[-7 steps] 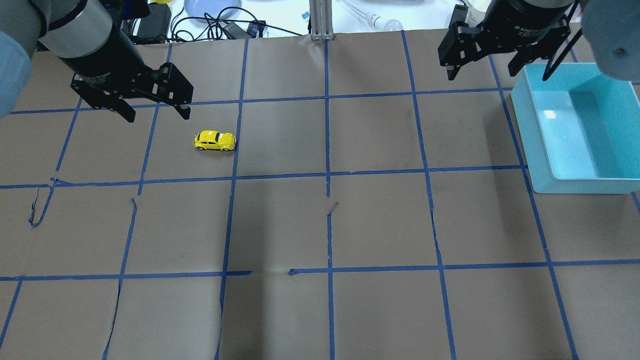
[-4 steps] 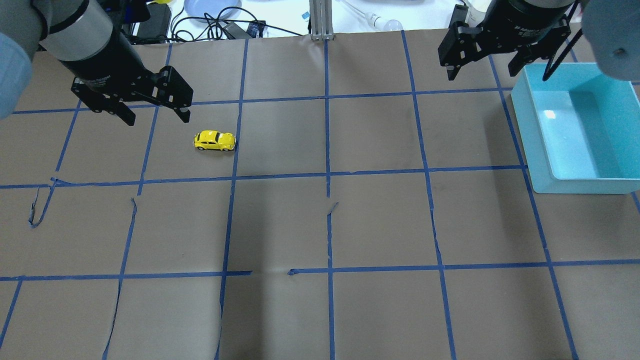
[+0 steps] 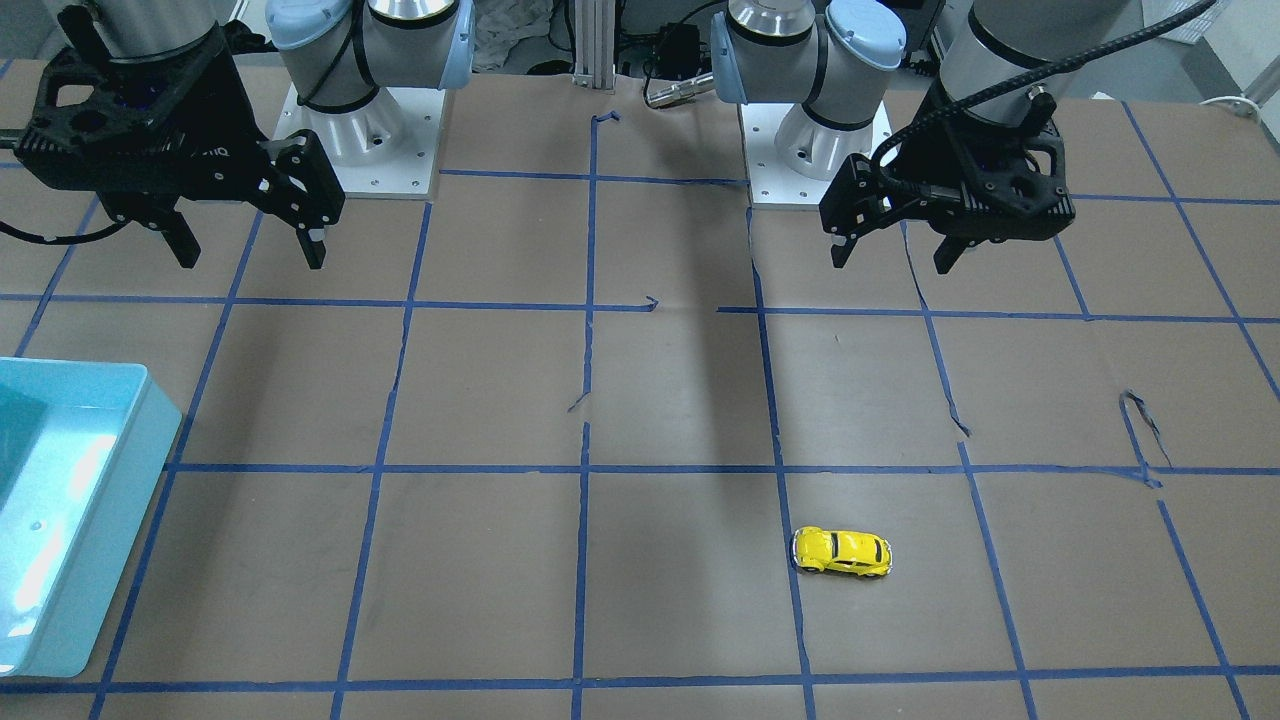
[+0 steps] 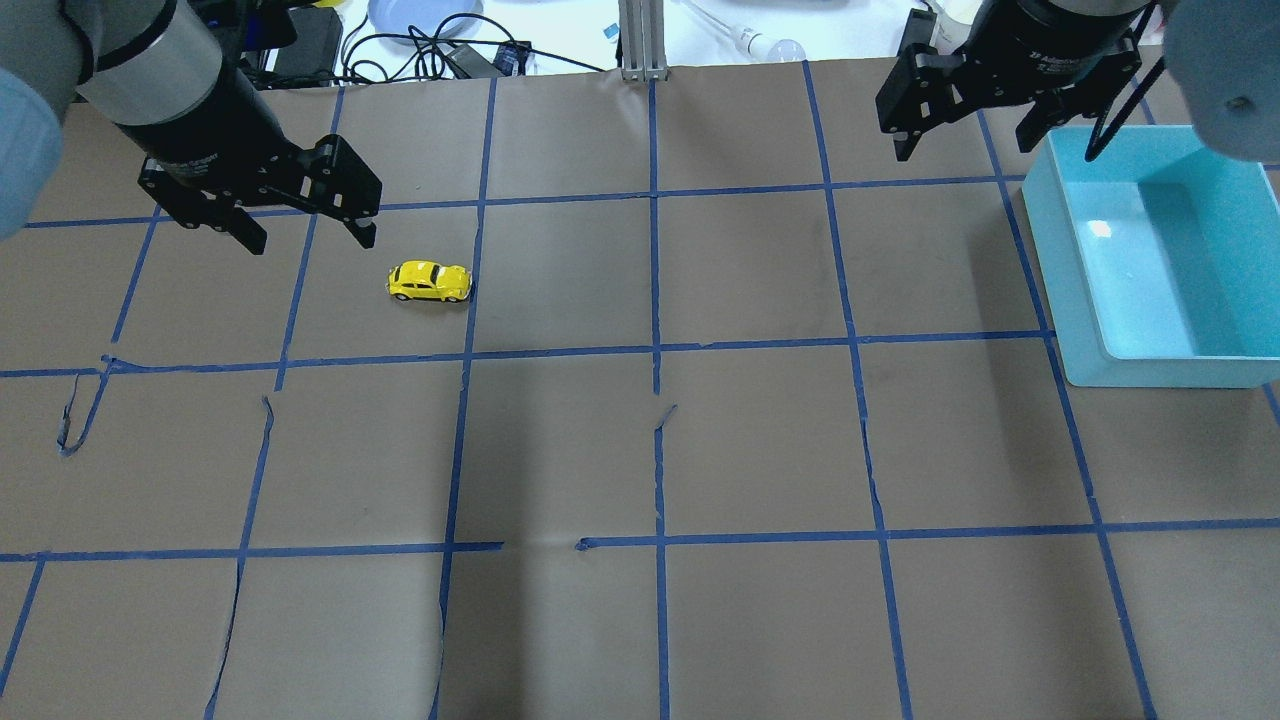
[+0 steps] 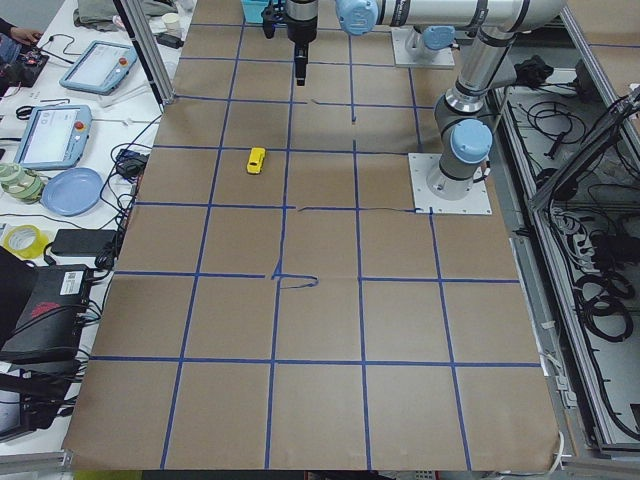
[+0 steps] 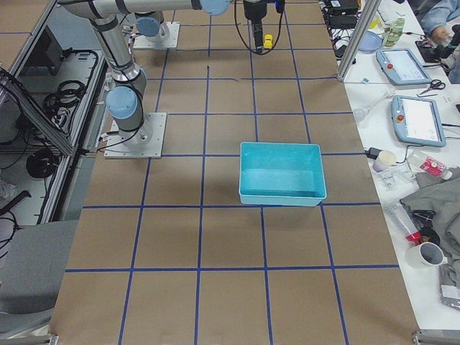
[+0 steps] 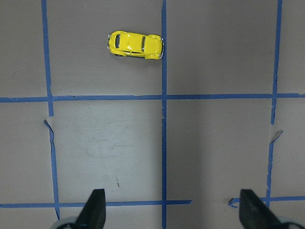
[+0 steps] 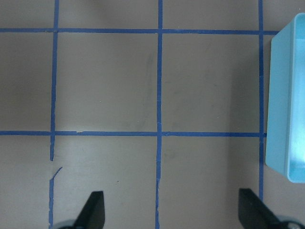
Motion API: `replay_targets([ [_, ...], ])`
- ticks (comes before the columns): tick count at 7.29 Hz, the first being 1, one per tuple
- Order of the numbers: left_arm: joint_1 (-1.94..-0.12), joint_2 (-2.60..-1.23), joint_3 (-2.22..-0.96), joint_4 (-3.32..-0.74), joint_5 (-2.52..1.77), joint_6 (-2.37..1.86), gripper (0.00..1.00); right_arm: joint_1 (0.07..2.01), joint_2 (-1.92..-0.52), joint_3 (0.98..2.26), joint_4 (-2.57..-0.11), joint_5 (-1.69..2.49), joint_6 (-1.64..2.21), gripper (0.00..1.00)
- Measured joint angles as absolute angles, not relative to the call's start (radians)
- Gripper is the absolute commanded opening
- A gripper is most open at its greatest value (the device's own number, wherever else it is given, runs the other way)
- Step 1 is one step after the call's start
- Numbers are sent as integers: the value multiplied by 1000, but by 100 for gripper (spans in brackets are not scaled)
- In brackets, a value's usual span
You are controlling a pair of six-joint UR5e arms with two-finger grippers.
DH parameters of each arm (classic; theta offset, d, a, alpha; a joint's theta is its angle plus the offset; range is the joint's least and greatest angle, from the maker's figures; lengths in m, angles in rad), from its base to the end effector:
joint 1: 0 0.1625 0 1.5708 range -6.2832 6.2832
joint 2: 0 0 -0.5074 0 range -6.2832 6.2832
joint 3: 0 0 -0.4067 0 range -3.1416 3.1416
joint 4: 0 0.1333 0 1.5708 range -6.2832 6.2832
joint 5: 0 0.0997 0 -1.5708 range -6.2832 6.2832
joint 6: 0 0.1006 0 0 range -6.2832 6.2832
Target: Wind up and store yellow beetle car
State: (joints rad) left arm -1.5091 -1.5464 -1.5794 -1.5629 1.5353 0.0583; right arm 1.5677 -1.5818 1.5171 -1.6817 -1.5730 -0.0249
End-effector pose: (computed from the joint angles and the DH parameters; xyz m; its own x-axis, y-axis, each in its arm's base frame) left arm -0.1060 -0.5038 0.5780 -0.9994 -0.0025 0.0340 -0.0034 0.9997 -0.0257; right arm 0.1315 -0.5164 0.6145 -0.9998 -0.0210 0.0065 -0.0218 0.9844 -0.1746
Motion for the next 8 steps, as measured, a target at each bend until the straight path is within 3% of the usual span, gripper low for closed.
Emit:
replay_targets([
  [8, -1506, -1546, -1577, -1615, 1529, 46, 100, 1569, -1583, 1518, -1671, -1573, -21, 100],
])
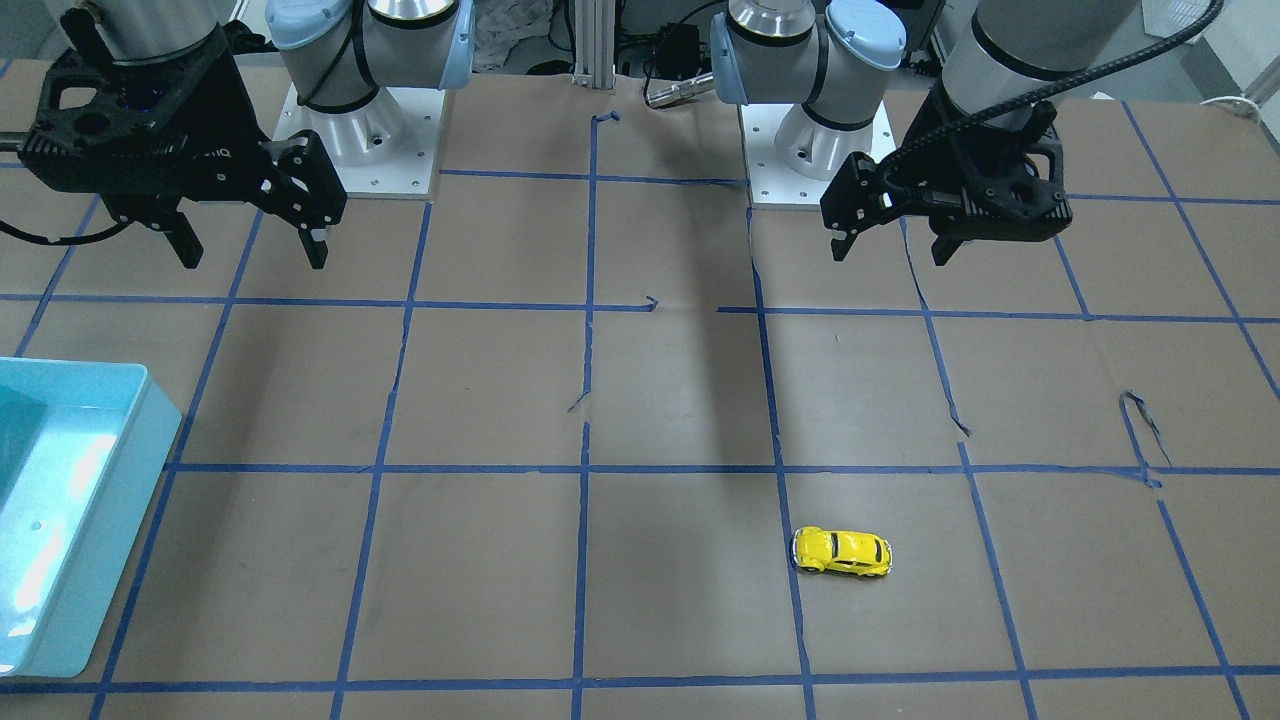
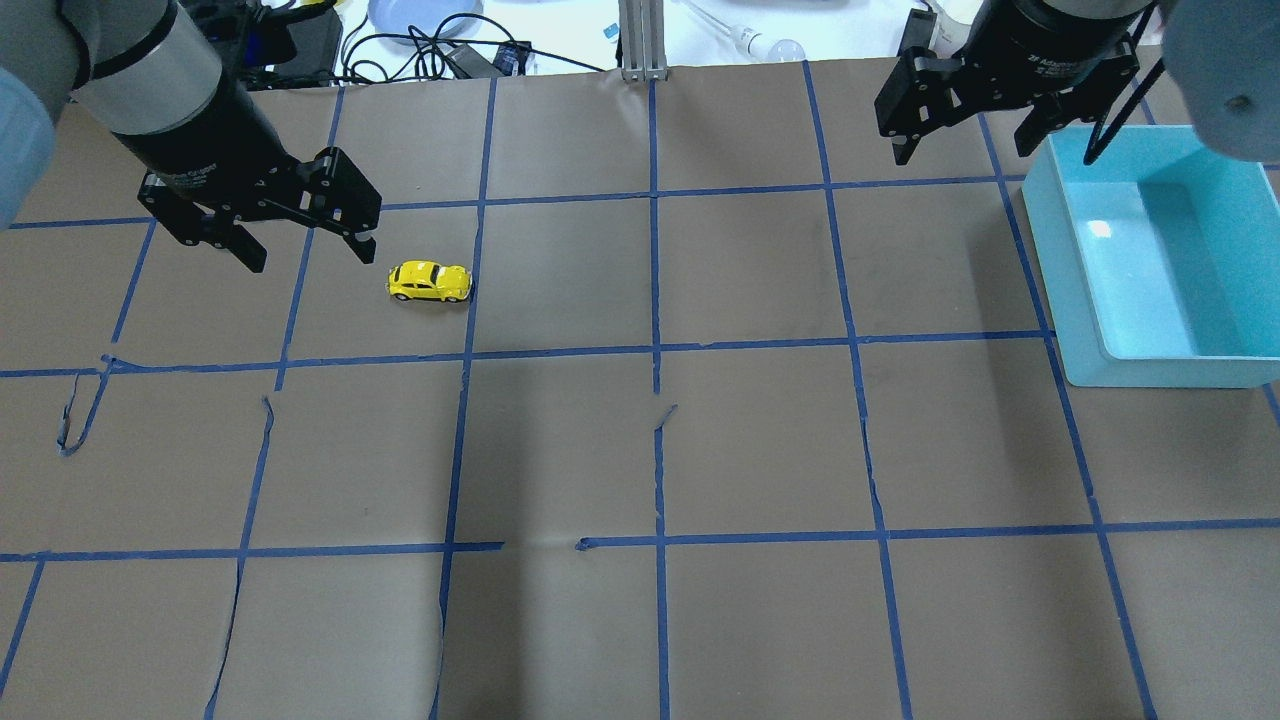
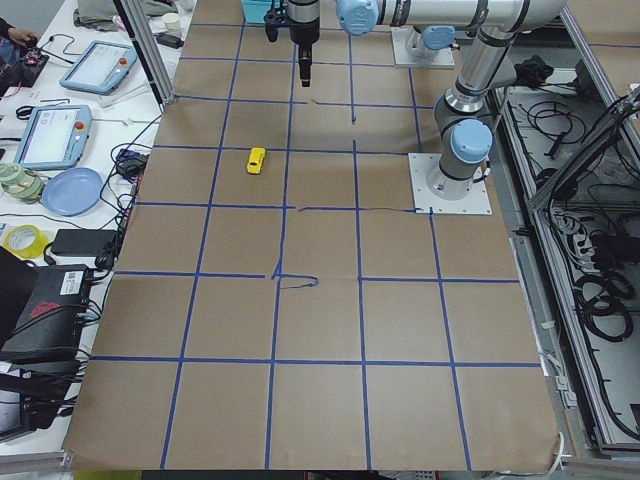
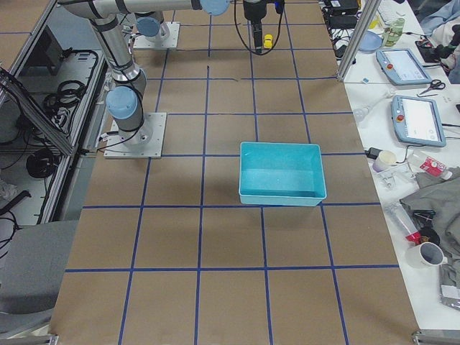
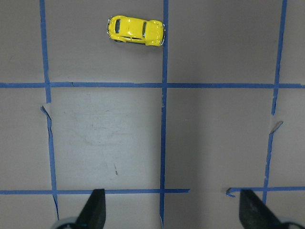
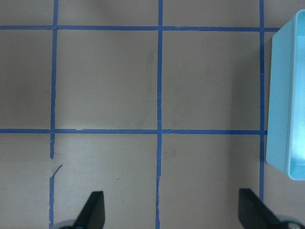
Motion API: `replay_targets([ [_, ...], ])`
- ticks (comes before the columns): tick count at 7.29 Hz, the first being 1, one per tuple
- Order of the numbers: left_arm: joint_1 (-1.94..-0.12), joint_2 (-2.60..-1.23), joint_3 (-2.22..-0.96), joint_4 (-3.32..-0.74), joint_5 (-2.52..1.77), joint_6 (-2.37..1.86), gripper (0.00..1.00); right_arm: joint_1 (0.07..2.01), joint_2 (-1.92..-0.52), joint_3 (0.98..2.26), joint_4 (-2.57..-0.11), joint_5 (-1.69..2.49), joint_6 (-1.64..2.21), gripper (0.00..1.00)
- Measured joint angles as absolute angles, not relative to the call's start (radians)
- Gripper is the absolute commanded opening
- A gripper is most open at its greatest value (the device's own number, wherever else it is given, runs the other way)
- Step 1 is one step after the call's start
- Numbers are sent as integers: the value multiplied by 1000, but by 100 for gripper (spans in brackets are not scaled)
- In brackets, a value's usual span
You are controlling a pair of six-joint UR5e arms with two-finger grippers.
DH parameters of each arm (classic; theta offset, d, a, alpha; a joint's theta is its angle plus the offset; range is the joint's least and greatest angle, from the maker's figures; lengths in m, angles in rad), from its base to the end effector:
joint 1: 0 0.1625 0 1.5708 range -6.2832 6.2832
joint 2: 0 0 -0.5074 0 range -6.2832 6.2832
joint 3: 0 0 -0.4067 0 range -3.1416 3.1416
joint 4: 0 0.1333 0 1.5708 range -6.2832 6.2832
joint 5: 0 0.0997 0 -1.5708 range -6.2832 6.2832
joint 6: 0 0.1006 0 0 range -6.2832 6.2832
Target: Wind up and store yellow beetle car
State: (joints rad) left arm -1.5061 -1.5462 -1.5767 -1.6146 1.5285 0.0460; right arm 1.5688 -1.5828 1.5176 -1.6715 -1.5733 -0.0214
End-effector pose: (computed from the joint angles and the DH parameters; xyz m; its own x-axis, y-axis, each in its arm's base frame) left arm -0.1055 -0.4992 0.5744 -0.9989 -0.0197 0.0434 -0.0187 0.9996 0.0231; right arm 0.1320 -0.5150 0.6136 -0.9998 -0.0187 0.0060 -0.0194 0.9861 -0.1650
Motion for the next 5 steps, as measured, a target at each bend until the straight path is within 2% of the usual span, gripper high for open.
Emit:
replay_targets([
  [5, -1497, -1558, -1579, -1599, 1533, 28, 100, 1573, -1576, 1518, -1675, -1582, -95, 100],
])
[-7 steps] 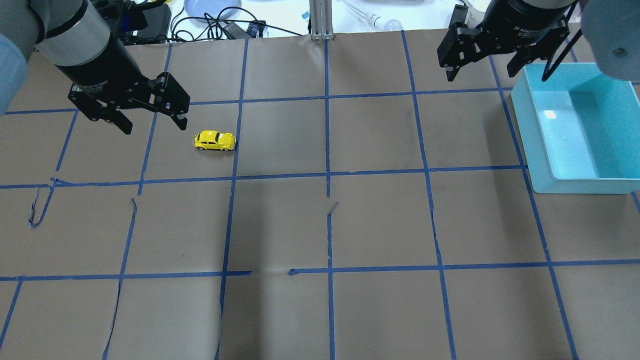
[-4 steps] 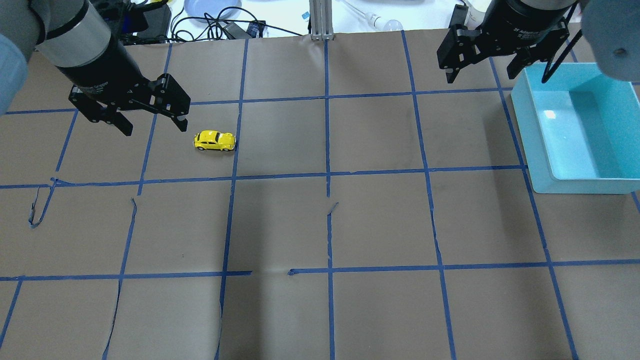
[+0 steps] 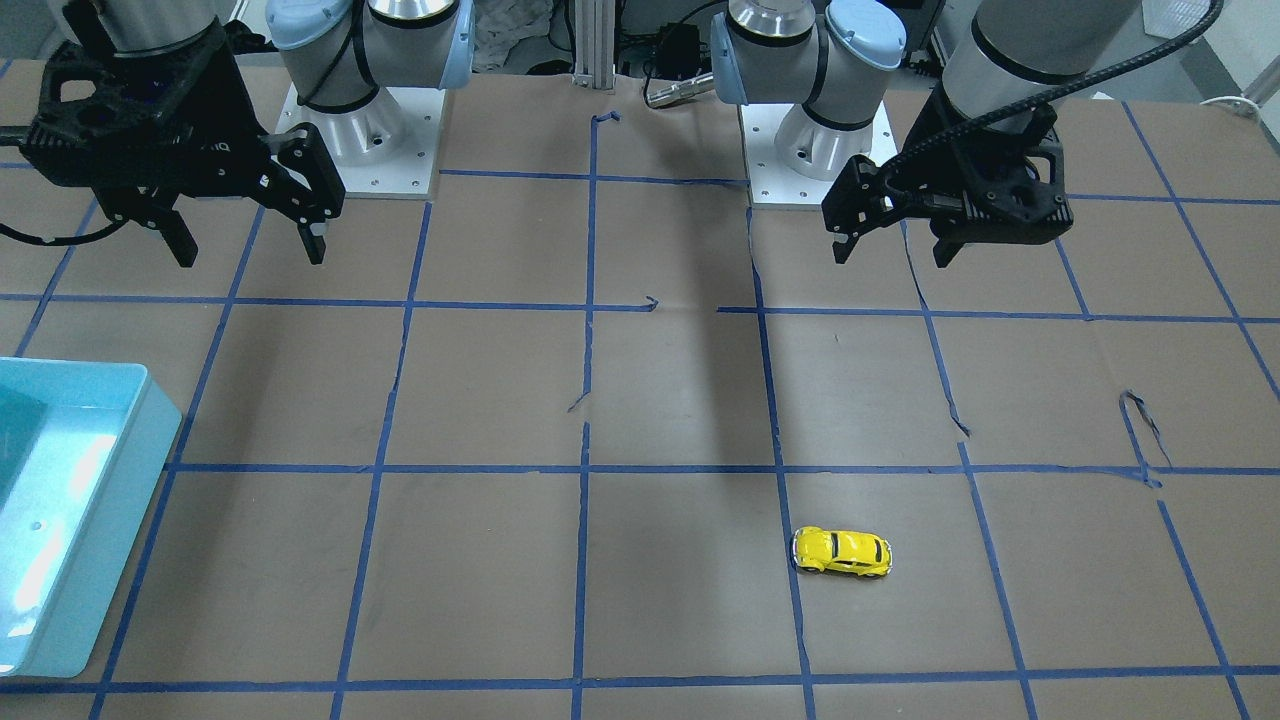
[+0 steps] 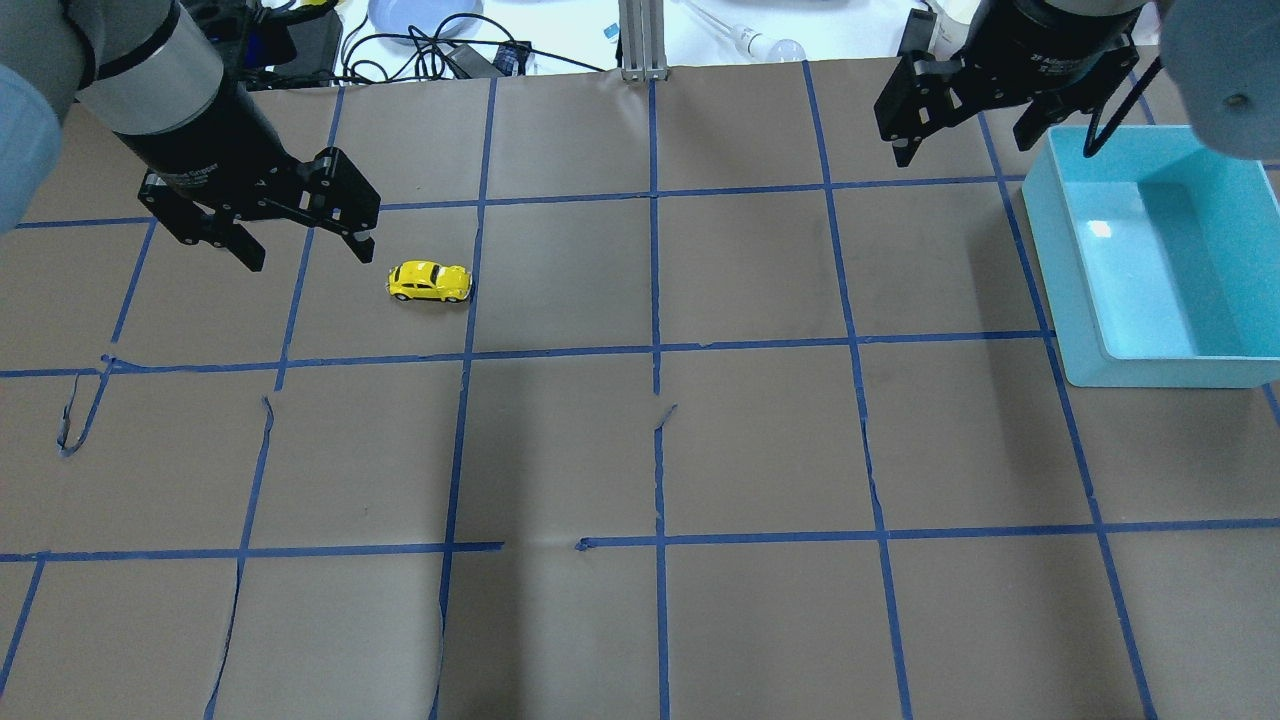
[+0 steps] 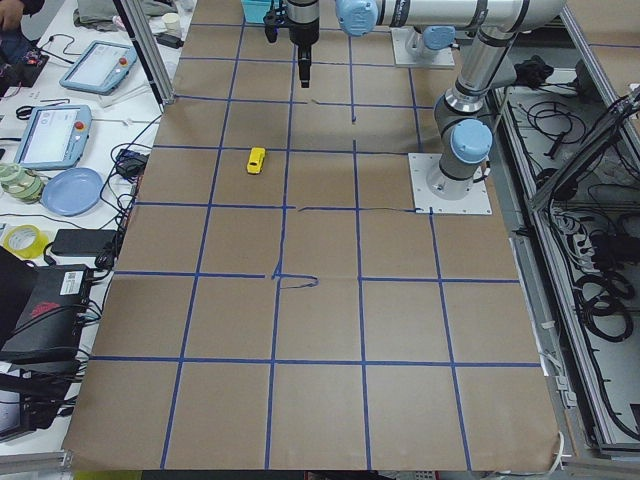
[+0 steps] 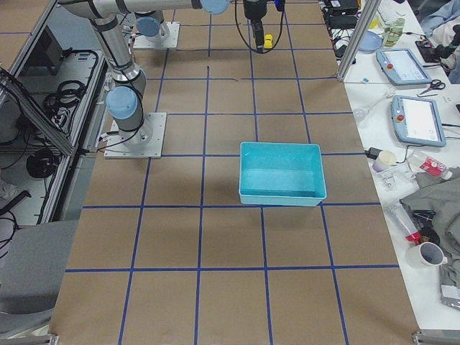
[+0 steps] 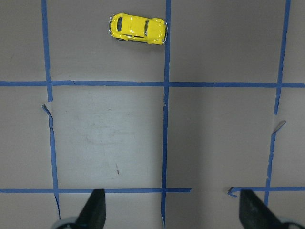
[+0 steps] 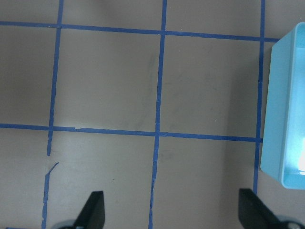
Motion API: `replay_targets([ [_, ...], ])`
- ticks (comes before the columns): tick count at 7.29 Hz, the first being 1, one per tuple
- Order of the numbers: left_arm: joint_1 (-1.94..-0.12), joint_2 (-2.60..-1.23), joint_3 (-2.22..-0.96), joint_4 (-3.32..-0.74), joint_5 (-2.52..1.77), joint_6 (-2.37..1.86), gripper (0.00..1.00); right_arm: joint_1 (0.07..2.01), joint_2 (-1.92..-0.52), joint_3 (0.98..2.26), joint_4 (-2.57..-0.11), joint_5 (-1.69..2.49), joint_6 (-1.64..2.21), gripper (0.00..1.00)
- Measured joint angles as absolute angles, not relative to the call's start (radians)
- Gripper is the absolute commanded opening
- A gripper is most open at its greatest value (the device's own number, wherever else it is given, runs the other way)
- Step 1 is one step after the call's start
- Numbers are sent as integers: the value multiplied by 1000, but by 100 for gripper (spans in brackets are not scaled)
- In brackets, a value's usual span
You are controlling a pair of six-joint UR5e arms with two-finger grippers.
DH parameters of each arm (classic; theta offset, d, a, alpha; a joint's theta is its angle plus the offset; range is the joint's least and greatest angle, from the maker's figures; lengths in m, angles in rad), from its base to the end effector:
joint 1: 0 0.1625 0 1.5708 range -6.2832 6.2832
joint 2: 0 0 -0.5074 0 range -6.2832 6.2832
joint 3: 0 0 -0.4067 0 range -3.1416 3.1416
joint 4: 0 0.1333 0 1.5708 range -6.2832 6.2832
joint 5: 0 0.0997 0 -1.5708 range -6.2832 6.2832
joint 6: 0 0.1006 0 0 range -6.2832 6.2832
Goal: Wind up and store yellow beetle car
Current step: 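Lower the left gripper over the yellow beetle car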
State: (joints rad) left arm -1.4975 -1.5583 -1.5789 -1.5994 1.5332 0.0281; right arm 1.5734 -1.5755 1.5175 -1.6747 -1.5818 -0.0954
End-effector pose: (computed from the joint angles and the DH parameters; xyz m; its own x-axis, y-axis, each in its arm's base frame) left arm -0.1003 -0.5063 0.5687 -0.9982 -0.0460 0.0382 -0.0452 0.9987 0.0231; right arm 0.1335 -0.5179 0.6103 -0.9951 -0.0948 0.0262 -0.0978 0.9824 -0.1594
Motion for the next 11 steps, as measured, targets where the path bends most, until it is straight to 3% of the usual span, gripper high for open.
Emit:
replay_targets([
  [2, -1469, -1590, -1596, -1504, 1524, -113, 100, 1573, -1549, 1526, -1682, -1574, -113, 100],
  [5, -1457, -1640, -1662, -1310, 1532, -696, 100, 1571, -1541, 1518, -1673, -1581, -116, 100],
  [11, -1450, -1933, -1757, -942, 1477, -1255, 97, 1573, -1542, 1525, -1681, -1570, -111, 100],
])
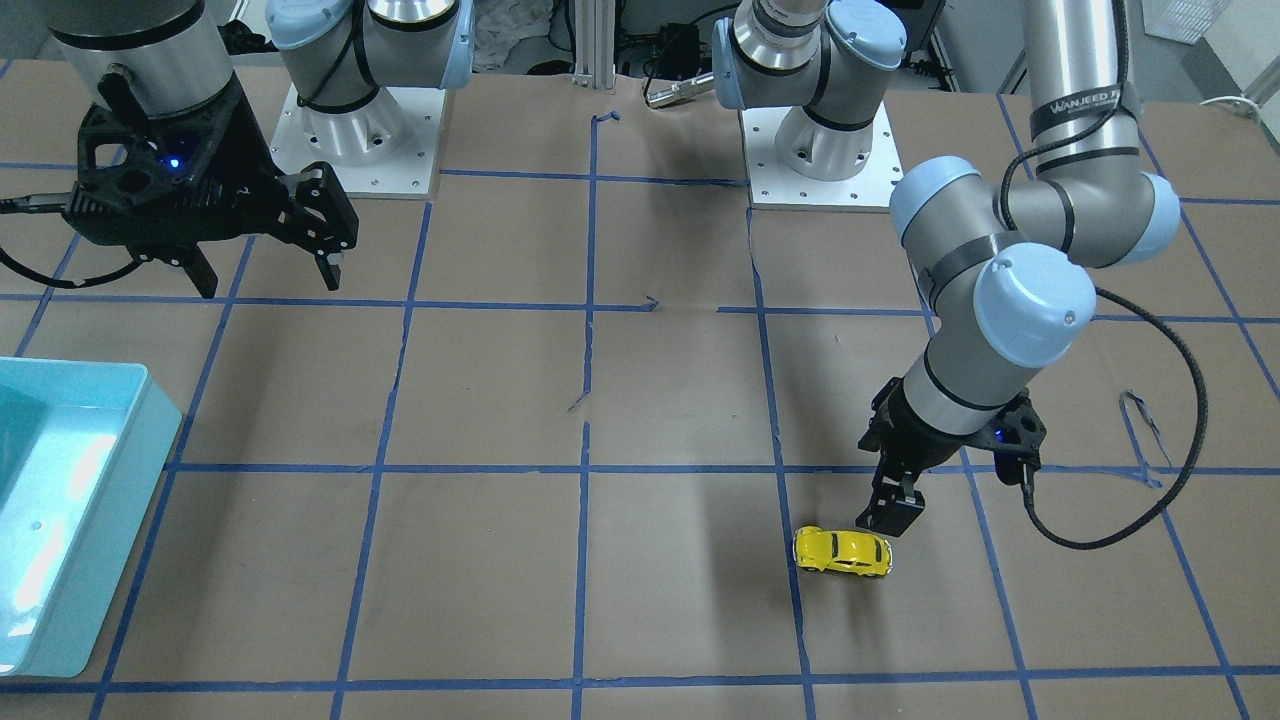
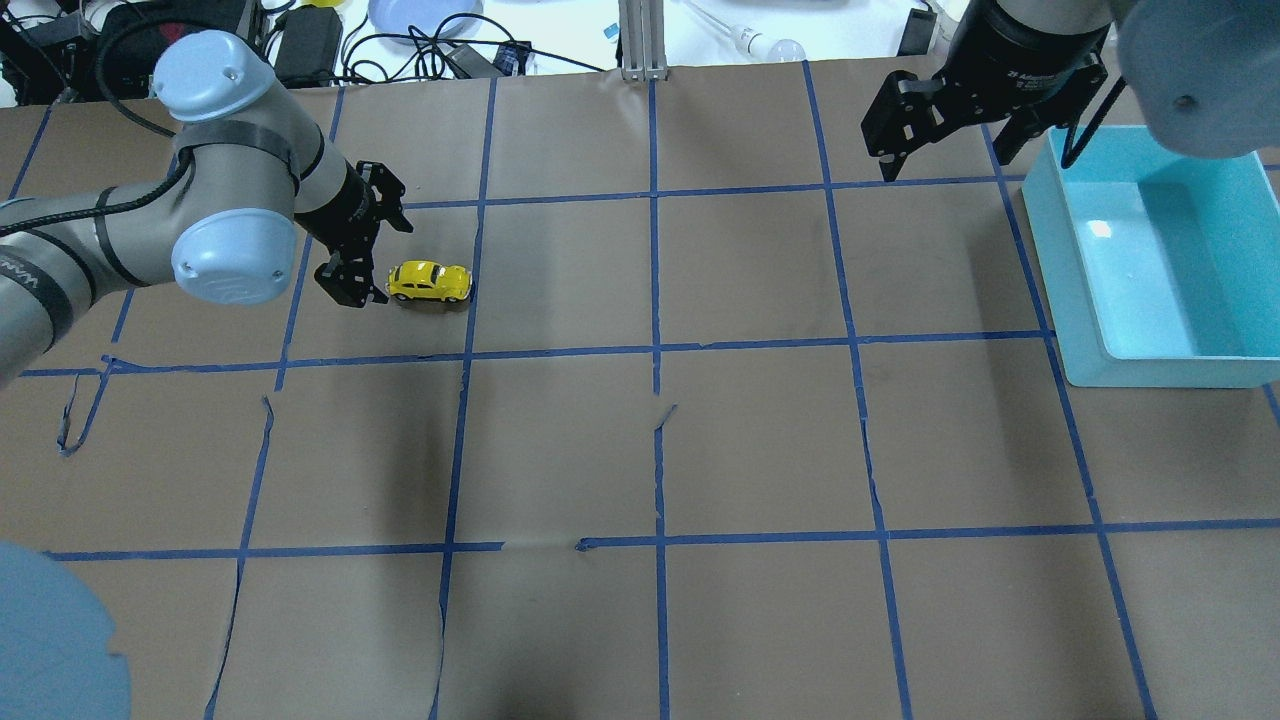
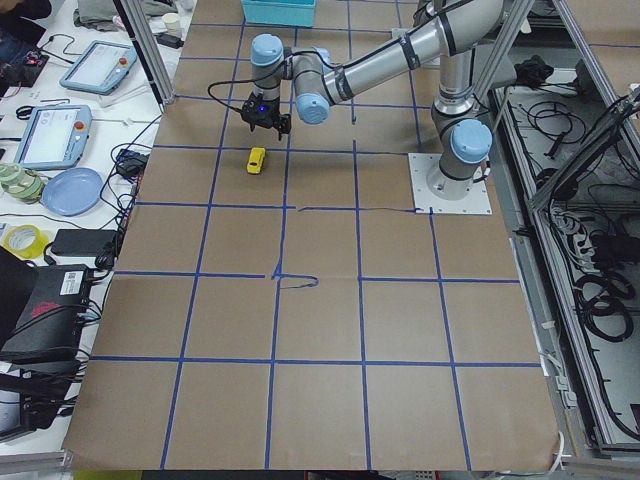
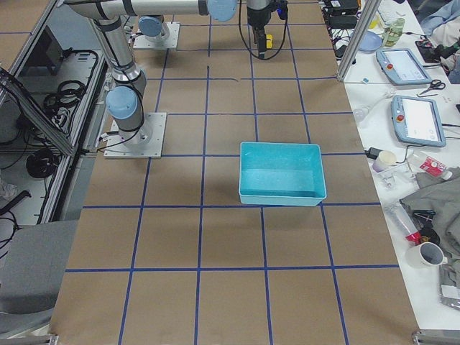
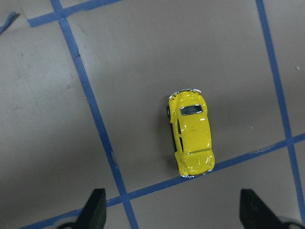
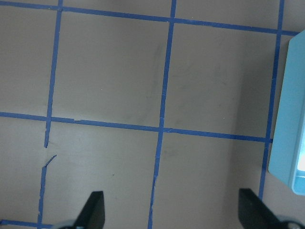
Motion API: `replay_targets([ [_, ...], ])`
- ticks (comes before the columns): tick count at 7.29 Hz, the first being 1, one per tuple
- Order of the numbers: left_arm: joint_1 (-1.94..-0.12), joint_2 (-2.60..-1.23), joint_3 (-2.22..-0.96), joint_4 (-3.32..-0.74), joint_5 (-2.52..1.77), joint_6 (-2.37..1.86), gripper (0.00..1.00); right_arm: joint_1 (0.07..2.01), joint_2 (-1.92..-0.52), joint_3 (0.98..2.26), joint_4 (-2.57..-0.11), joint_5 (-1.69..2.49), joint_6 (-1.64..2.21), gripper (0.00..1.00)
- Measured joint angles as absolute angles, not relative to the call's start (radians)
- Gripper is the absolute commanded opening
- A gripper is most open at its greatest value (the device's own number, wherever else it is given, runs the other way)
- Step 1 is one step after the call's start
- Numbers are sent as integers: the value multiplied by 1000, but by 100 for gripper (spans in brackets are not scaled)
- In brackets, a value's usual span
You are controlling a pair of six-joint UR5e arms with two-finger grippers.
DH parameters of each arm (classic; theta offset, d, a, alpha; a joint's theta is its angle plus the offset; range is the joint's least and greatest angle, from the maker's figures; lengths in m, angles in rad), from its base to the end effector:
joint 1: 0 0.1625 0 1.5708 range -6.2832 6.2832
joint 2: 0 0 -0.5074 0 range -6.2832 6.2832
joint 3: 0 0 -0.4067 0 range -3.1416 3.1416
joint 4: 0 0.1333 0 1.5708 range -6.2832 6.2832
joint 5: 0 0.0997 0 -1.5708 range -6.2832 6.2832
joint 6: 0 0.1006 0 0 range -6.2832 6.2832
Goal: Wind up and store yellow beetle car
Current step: 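Lower the left gripper over the yellow beetle car, then close the left gripper on the yellow car and lift it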
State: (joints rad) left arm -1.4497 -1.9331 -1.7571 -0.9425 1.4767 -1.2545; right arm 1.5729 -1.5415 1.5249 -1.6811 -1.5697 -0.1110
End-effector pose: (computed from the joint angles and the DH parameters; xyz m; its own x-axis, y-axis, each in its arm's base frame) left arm -0.0651 -0.6468 0.3330 -0.1932 -0.9755 0.1048 -0.9776 0.2005 0.0643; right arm 0.1345 -0.5329 0.5893 -0.9936 -0.1121 0.0129 -0.1128 0.9856 -0.1259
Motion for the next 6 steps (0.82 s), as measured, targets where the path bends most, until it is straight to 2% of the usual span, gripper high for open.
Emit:
replay_targets([
  [1, -1450, -1980, -1747, -899, 1450, -1290, 100, 1573, -1538, 1529, -1681, -1566, -113, 100],
  [4, -1450, -2088, -1730, -771, 1417, -1312, 100, 1579, -1528, 1571, -1670, -1542, -136, 100],
  [6, -1450, -2119, -1720, -762, 1421, -1321, 96, 1581, -1549, 1587, -1644, -1558, -145, 100],
])
